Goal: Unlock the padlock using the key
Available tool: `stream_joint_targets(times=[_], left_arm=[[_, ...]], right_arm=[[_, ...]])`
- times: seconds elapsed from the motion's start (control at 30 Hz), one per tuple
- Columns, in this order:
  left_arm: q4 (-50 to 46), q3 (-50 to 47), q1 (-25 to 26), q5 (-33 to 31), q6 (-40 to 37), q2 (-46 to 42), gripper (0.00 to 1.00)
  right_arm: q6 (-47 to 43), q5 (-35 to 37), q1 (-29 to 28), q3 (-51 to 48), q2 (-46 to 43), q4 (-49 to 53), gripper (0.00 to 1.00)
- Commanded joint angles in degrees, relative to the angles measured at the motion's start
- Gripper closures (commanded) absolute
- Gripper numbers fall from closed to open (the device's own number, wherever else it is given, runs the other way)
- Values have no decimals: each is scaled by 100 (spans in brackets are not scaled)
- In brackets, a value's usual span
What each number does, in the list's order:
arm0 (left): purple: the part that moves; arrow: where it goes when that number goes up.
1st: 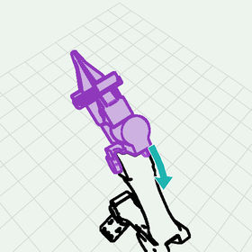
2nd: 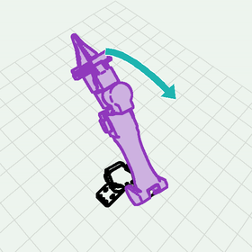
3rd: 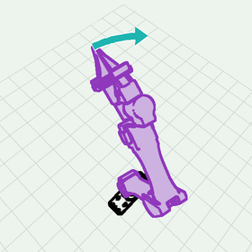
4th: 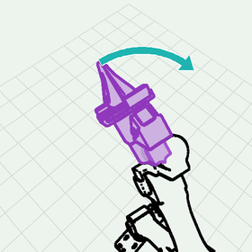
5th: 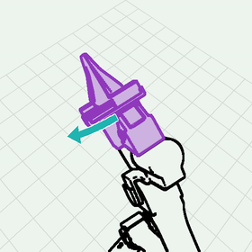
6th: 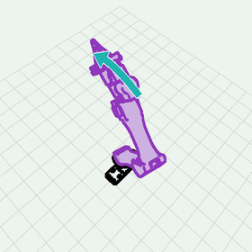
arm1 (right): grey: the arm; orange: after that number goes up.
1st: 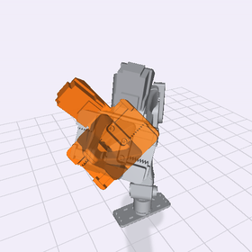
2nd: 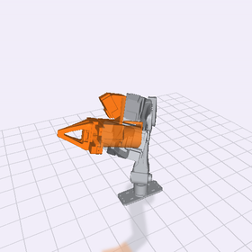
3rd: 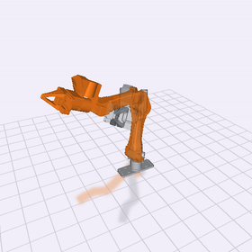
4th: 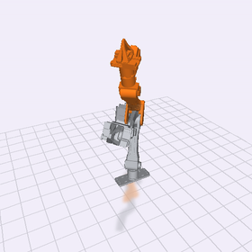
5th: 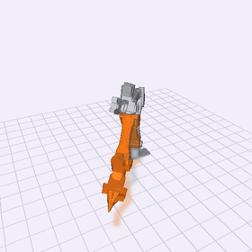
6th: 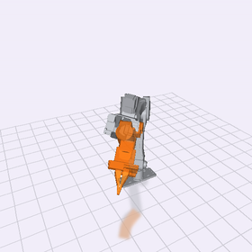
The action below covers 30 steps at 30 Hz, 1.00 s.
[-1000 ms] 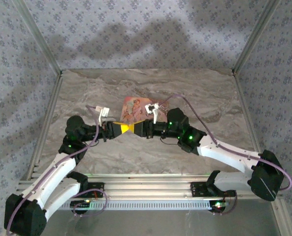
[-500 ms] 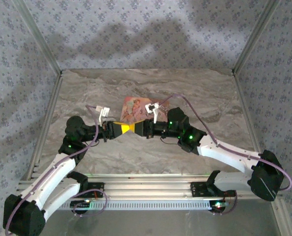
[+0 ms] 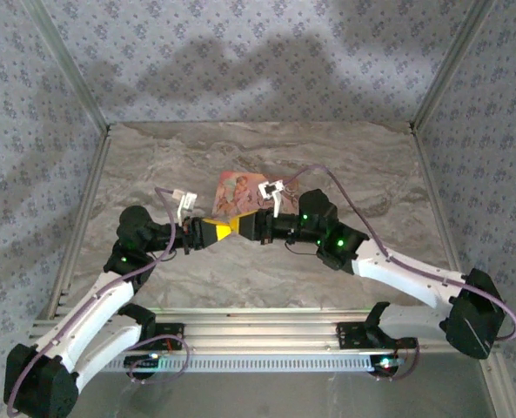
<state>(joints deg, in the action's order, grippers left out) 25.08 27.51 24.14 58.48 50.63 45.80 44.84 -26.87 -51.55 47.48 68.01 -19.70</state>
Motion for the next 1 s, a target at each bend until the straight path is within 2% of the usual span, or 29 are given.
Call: stream_joint_targets(times=[0.0,0.13,0.23,0.3,0.67,0.77,0.87,0.97], left_arm=[[49,282,20,140,-50,-80,100],[50,312,29,166,-21,-106,100],[58,323,55,193,-26,-106,100],[61,313,81,212,-44,-97,100],[80,312,91,128,-72,-80,100],[84,283,91,56,-91,-80,91],[35,264,86,-17,-143,-71,72],[-166,274,48,-49,-265,-95,60]], right_arm=[[-155,-101,-42,189,91,89,75],[-160,-99,-31,187,137,88,78],[-160,-116,-13,182,151,64,88],[-143,-121,9,163,145,28,99],[-163,-76,89,-29,40,-154,100],[-216,-29,123,-40,-48,-95,100],[-271,134,145,-60,-160,32,100],[-414,185,208,-24,-268,312,100]])
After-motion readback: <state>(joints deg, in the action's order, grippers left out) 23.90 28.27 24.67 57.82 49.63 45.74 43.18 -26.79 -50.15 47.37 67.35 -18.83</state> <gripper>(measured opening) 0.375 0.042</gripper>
